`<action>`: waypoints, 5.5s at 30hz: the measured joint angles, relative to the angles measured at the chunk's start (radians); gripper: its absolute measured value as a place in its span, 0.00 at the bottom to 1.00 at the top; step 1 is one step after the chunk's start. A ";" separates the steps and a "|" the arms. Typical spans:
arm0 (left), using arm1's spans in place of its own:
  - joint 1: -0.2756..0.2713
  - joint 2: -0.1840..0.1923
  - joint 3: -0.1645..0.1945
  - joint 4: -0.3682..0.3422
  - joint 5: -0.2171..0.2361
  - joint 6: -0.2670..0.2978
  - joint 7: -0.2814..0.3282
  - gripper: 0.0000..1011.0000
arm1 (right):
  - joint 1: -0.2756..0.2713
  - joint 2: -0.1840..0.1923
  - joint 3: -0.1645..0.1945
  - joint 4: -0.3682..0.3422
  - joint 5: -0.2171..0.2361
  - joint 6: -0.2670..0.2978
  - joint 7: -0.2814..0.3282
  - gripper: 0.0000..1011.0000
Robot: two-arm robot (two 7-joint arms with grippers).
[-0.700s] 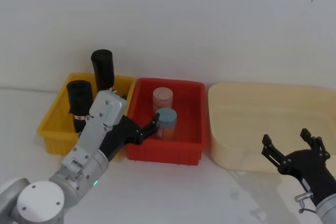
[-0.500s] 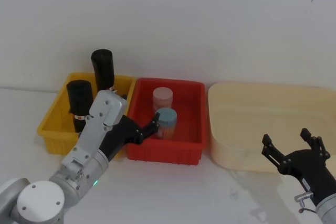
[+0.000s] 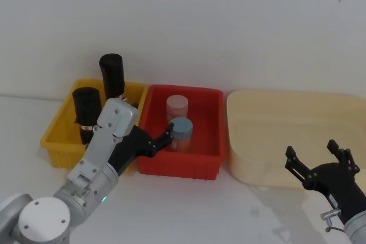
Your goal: Pick up the garbage bag with the one hand and transfer it to the other hand.
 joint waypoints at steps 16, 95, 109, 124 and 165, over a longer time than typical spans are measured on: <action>0.000 0.000 0.000 0.000 0.000 0.000 0.000 0.99 | 0.000 0.000 0.000 0.000 0.000 0.000 0.000 0.99; 0.246 0.240 -0.470 -0.237 -0.334 0.237 -0.265 0.99 | 0.347 -0.146 -0.188 0.141 0.107 0.355 0.107 0.99; 0.106 0.212 -0.382 -0.056 -0.356 0.202 -0.342 0.99 | 0.374 -0.166 -0.212 0.178 0.071 0.349 0.107 0.99; -0.011 0.196 -0.319 0.086 -0.393 0.182 -0.435 0.99 | 0.383 -0.181 -0.217 0.187 0.045 0.350 0.099 0.99; -0.156 0.174 -0.238 0.252 -0.416 0.158 -0.515 0.69 | 0.398 -0.220 -0.198 0.202 0.018 0.375 0.109 0.99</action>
